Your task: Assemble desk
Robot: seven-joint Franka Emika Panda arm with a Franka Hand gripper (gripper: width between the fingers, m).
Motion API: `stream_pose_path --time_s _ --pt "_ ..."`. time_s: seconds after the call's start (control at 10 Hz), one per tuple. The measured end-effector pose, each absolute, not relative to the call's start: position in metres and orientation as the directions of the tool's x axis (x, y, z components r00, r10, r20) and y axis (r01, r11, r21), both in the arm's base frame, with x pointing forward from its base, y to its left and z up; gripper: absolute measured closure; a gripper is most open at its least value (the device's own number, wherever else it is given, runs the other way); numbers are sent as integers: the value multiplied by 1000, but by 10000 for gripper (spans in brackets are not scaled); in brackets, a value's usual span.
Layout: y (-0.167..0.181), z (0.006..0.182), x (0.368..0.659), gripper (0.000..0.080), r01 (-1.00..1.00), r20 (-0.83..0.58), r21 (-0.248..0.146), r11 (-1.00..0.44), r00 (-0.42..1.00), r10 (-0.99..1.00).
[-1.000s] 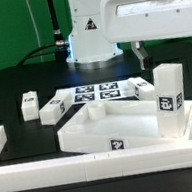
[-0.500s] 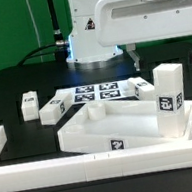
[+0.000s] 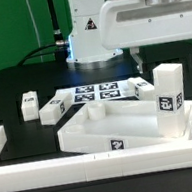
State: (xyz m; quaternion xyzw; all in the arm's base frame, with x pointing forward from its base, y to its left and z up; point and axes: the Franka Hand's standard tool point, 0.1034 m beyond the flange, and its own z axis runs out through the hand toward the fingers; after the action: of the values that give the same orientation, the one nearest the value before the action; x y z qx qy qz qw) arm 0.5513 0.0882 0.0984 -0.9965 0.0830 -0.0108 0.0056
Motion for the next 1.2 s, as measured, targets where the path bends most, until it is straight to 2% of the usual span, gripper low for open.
stream_pose_path --time_s 0.3,0.7,0.9,1.2 --pt "101 87 533 150 43 -13 -1 -999 999 43" --pt "99 86 527 150 37 -78 0 -999 996 37" --pt "95 82 509 150 99 -214 -3 -995 972 98" --pt "91 70 482 150 176 -398 -30 -984 901 174"
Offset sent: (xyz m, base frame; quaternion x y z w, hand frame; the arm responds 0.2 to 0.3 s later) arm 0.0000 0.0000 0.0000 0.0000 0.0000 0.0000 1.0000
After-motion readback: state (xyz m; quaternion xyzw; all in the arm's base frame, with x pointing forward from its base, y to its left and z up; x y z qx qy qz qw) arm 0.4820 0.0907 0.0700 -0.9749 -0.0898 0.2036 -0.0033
